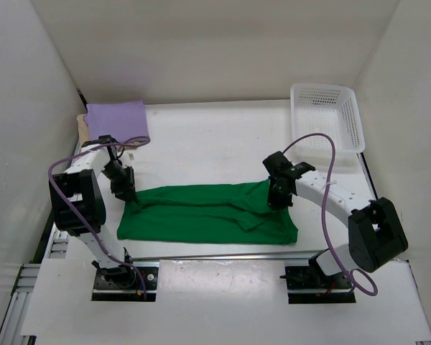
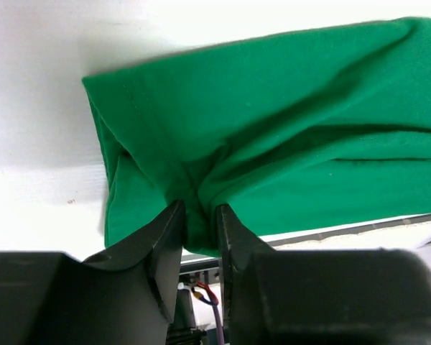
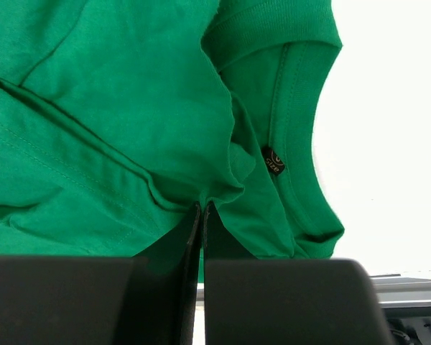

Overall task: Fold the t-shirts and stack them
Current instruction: Fold the other side of the tshirt into a rectangle

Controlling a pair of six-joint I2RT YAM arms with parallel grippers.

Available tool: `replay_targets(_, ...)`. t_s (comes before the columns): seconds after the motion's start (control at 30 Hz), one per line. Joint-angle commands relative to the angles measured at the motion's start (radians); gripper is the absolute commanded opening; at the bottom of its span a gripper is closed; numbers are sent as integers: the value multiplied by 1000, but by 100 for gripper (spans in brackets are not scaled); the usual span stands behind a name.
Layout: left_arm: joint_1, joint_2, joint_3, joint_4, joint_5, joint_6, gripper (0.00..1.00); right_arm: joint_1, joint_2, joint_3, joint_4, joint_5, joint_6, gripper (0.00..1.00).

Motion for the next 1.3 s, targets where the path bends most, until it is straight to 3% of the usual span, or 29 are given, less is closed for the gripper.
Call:
replay_targets(0.0, 12, -44, 31, -26, 22, 1, 31, 4, 2, 40, -12, 22, -18, 0)
replay_targets(0.1, 12, -44, 40, -35, 22, 1, 17, 4, 2, 40, -12, 31, -18, 0)
replay_targets(0.3, 12, -56, 40, -12, 11, 1, 10, 4, 11, 59, -12, 31, -27, 0)
replay_targets(0.4, 1, -83, 29, 40, -59, 1, 10, 4, 20, 79, -12, 31, -41, 0)
replay_targets(0.63, -26, -132, 109, 226, -183, 1, 10, -52, 72, 306, -32, 80, -135, 0)
replay_targets(0.93, -143, -112, 150, 359, -392, 1, 10, -137, 198, 543, -41, 80, -193, 0)
replay_targets(1.27, -186, -233, -32, 378, -403, 1, 11, -146, 45, 339, -41, 51, -175, 0)
